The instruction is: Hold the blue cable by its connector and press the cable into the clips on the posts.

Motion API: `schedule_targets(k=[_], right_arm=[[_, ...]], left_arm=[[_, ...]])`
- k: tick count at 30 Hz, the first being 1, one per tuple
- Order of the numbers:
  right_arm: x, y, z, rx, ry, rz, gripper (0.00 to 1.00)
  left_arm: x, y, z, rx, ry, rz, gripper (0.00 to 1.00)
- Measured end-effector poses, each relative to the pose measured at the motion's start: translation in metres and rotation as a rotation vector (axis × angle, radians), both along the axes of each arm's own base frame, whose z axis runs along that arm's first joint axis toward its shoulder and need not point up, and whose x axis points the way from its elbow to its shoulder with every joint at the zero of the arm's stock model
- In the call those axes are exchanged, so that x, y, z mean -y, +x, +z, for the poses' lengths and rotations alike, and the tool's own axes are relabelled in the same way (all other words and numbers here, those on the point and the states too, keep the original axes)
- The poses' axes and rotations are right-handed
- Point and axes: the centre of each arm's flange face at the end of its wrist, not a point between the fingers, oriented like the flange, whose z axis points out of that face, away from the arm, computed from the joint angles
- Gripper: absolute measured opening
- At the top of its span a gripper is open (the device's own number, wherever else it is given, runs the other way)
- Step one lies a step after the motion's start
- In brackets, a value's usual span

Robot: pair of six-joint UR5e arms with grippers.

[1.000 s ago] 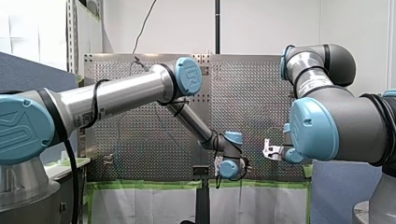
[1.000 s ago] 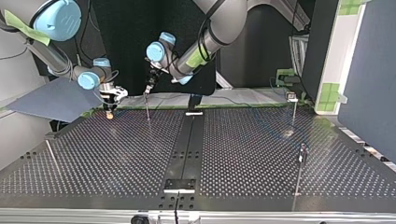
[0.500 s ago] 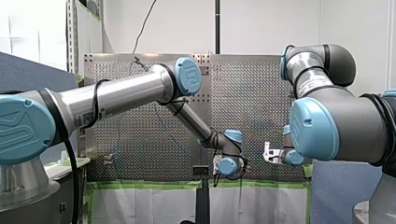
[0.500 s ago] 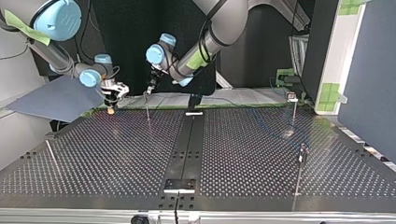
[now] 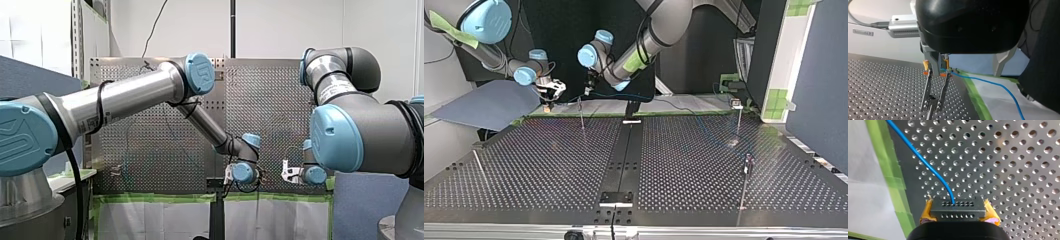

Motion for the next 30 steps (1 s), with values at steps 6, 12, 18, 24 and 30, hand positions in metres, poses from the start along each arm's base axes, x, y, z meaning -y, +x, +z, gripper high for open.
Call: schedule_targets(k=[6,12,18,24,30], right_arm=[[-0.017,0.001,-0.005,0.005,0.003,0.016,0.00],[-0.024,-0.002,0.011,0.028,-0.026,0.014,0.00],[-0.028,-0.001,0.019,0.040,-0.036,0.033,0.00],[-0.036,0.001,0.016,0.046,-0.045,0.043,0.00],[-0.038,0.004,0.015,0.049,-0.049,0.049,0.00]], left_arm=[[-0.014,-0.006,0.017,-0.052,0.007,0.006,1.00],[-0.023,-0.020,0.034,-0.123,-0.003,-0.023,1.00],[-0.030,-0.041,0.052,-0.200,-0.015,-0.053,1.00],[-0.043,-0.056,0.070,-0.251,0.005,-0.049,1.00],[-0.042,-0.053,0.099,-0.292,-0.035,-0.053,1.00]])
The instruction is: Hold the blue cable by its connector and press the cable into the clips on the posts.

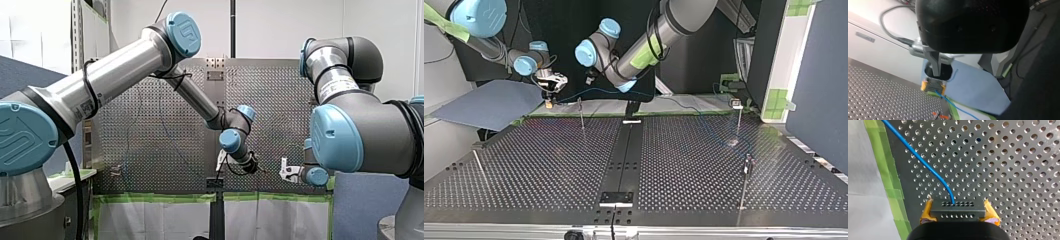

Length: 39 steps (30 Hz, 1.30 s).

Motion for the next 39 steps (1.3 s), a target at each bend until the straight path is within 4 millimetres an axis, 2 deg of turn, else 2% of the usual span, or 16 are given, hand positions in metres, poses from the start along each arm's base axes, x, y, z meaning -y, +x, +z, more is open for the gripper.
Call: schedule_targets(k=[7,14,17,22,35,39], right_arm=[[0.000,0.001,0.000,0.001,-0.001,0.003,0.00],[0.000,0.002,0.000,0.001,-0.004,0.005,0.00],[-0.001,0.003,0.000,0.002,-0.006,0.007,0.00],[-0.001,0.004,0.000,0.003,-0.007,0.010,0.00],[0.000,0.005,0.001,0.008,-0.014,0.010,0.00],[0.000,0.005,0.001,0.008,-0.014,0.010,0.00]], left_arm=[[0.013,0.003,0.019,-0.042,-0.050,-0.019,1.00],[0.015,0.021,0.041,-0.058,-0.081,0.053,1.00],[0.012,0.032,0.044,-0.063,-0.081,0.091,1.00],[0.008,0.045,0.034,-0.067,-0.037,0.133,1.00],[-0.009,0.081,-0.009,-0.110,0.095,0.180,1.00],[-0.011,0.087,-0.022,-0.135,0.118,0.184,1.00]])
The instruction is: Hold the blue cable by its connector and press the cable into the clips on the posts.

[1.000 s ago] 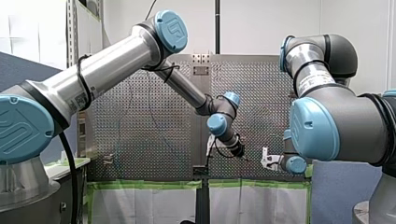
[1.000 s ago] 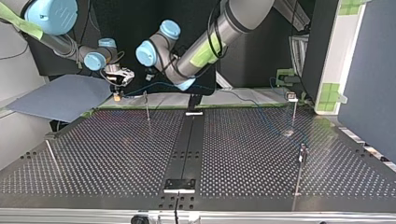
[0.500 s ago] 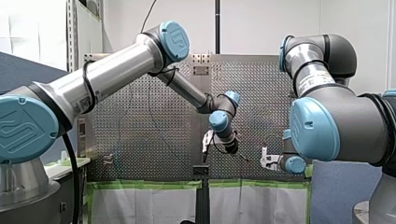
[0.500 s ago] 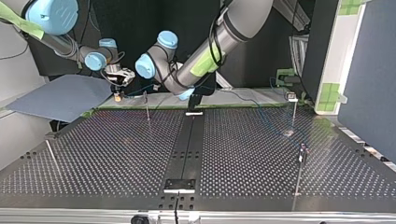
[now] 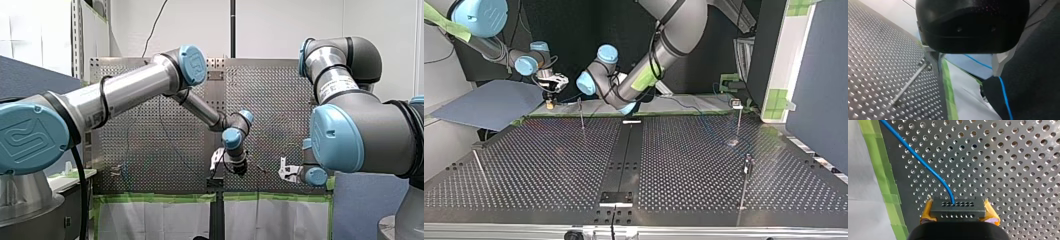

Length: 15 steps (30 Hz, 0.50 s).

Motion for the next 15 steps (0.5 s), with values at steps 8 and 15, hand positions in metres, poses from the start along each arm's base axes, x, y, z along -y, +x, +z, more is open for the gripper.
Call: schedule_targets(k=[8,15], right_arm=[[-0.001,0.002,0.000,0.000,0.000,0.003,0.00],[-0.001,0.002,0.000,0.000,-0.001,0.004,0.00]], left_arm=[[0.001,0.012,0.004,-0.029,0.006,0.003,1.00],[0.005,0.021,0.023,-0.049,-0.009,-0.015,1.00]])
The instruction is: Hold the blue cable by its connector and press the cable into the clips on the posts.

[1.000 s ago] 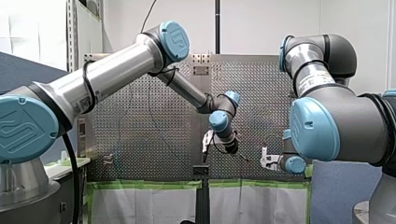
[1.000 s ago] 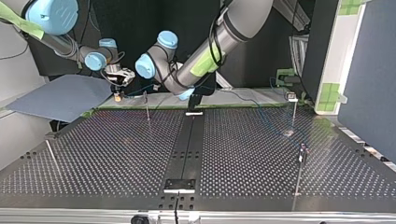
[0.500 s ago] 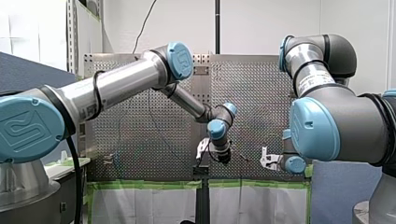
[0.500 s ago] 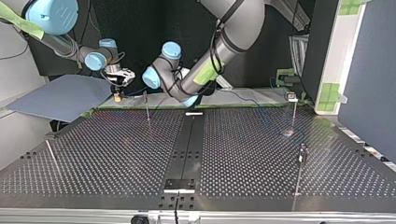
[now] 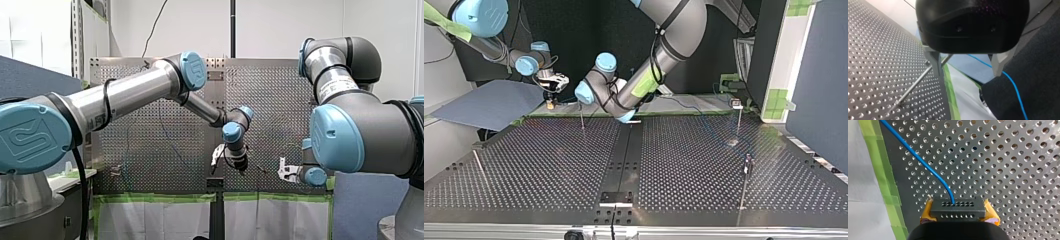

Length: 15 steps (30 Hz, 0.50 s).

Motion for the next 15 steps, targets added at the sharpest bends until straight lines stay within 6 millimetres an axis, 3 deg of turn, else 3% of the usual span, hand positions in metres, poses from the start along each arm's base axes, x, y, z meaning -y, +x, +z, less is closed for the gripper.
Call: schedule_targets(k=[6,15], right_arm=[[0.000,0.001,0.000,0.000,0.000,0.001,0.00],[-0.001,0.003,0.000,0.000,0.000,0.005,0.00]], left_arm=[[-0.006,-0.001,0.003,-0.039,0.024,0.002,1.00],[-0.027,-0.010,-0.009,-0.124,0.105,0.021,1.00]])
